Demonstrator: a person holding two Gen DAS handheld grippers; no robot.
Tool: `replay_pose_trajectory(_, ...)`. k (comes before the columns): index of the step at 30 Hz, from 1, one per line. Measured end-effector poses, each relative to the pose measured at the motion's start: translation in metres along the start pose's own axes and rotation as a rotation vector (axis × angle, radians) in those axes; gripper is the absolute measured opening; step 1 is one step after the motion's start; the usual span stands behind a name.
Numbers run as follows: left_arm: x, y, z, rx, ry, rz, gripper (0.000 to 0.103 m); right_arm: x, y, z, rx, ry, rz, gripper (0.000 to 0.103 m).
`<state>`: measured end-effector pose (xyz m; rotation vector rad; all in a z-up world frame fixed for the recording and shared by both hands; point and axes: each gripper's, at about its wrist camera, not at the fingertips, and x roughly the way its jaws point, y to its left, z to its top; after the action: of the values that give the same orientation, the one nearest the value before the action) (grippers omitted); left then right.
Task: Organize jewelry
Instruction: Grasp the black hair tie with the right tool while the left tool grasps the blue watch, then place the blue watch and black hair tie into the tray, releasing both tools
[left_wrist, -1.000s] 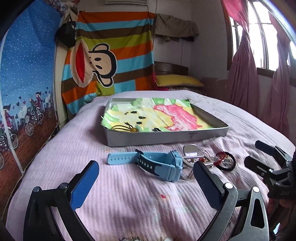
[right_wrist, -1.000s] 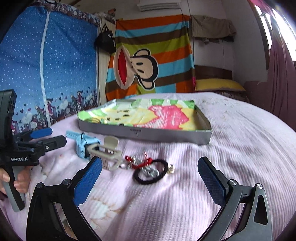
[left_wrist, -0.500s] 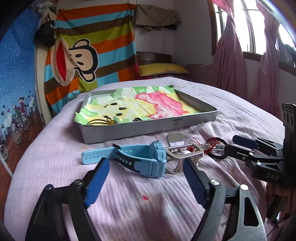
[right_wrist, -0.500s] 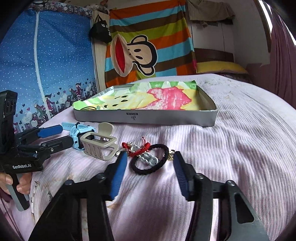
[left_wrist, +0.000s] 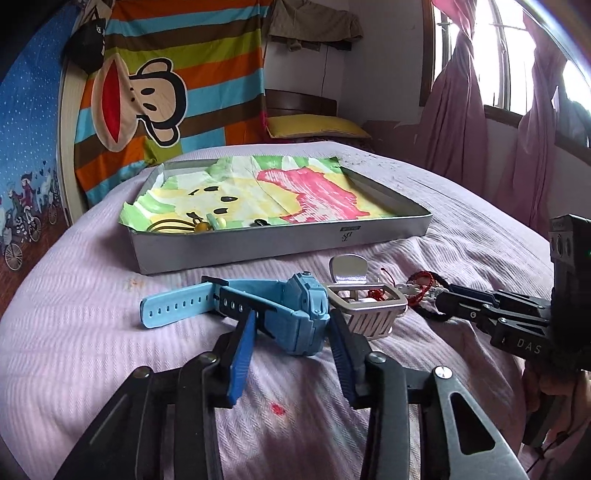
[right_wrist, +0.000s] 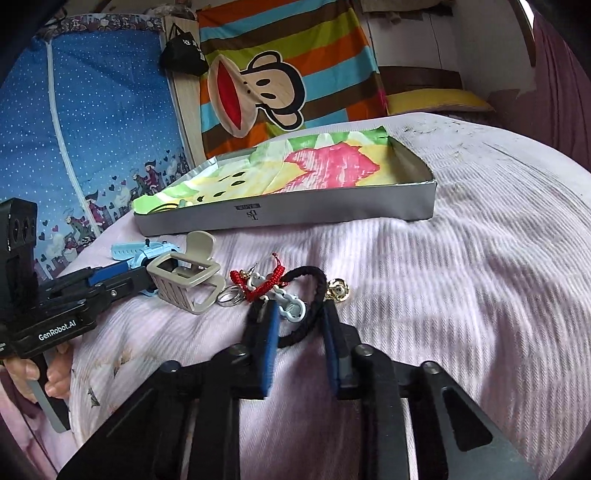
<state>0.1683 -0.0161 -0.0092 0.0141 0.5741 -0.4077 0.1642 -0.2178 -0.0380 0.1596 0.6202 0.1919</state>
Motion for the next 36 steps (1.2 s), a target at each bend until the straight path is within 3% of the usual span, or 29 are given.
replay_pose_trajectory(3, 0.0, -0.002, -0.001, 0.01, -0.003, -0.001, 0.031, -0.001, 0.001, -0.001, -0.001, -0.008, 0.011, 0.009)
replay_pose_trajectory(7, -0.002, -0.003, -0.003, 0.011, -0.007, -0.007, 0.03, -0.008, 0.002, -0.002, -0.007, -0.05, 0.019, 0.006)
replay_pose_trajectory(14, -0.011, -0.004, -0.01, 0.001, -0.043, 0.005, 0.022, -0.023, 0.005, -0.002, -0.022, -0.13, 0.011, 0.005)
replay_pose_trajectory(23, -0.028, -0.006, -0.012, -0.025, -0.105, 0.032, 0.021, -0.047, 0.019, 0.004, -0.092, -0.238, 0.004, 0.005)
replay_pose_trajectory(36, -0.048, -0.009, -0.001, -0.05, -0.159, 0.013, 0.021, -0.063, 0.029, 0.021, -0.131, -0.301, 0.019, 0.005)
